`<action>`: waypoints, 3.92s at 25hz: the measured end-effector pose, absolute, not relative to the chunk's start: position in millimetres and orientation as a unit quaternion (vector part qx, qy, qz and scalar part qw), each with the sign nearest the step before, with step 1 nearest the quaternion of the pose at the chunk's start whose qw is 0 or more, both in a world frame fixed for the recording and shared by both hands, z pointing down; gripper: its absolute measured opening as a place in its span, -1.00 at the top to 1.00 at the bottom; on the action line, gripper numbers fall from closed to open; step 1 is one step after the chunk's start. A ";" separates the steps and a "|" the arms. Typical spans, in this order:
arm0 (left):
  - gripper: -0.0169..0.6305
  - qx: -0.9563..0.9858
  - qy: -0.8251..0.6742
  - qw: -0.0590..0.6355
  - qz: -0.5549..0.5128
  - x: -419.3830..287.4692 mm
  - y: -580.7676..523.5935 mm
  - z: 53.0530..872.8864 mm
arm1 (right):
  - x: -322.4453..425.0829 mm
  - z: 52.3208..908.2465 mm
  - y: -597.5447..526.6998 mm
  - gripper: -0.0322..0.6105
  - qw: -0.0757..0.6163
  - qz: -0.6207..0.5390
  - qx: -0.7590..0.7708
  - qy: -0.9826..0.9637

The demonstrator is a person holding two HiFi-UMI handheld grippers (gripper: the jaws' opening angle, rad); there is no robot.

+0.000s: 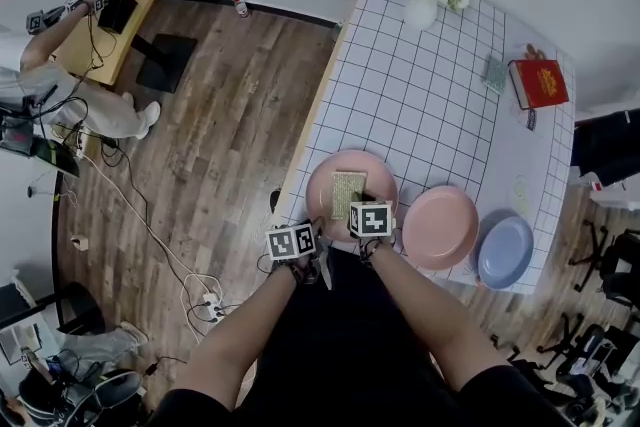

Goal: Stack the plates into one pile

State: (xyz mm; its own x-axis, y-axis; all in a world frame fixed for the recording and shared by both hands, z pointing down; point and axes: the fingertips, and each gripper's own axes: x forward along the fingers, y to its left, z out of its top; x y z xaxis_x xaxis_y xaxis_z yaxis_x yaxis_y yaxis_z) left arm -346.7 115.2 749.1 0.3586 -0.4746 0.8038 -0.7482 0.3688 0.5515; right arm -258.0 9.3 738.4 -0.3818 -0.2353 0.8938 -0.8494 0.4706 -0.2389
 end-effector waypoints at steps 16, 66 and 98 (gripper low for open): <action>0.73 0.550 -0.559 0.612 0.105 -347.6 115.0 748.5 | -193.4 722.3 -6.8 0.72 0.483 0.272 0.430 -0.713; 0.73 0.563 -0.542 0.619 0.078 -344.0 115.1 748.0 | -290.2 739.8 14.2 0.73 0.418 0.399 0.343 -0.741; 0.73 0.563 -0.539 0.622 0.068 -341.8 117.1 748.7 | -326.7 740.5 27.7 0.72 0.389 0.424 0.294 -0.763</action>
State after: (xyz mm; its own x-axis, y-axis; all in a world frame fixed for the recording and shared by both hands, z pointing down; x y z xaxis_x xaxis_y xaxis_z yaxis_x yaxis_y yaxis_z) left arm -341.8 117.1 748.7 0.4088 -0.5233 0.7477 -0.6921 0.3563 0.6277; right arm -326.7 27.7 740.5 -0.5244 -0.1193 0.8431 -0.7784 0.4684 -0.4179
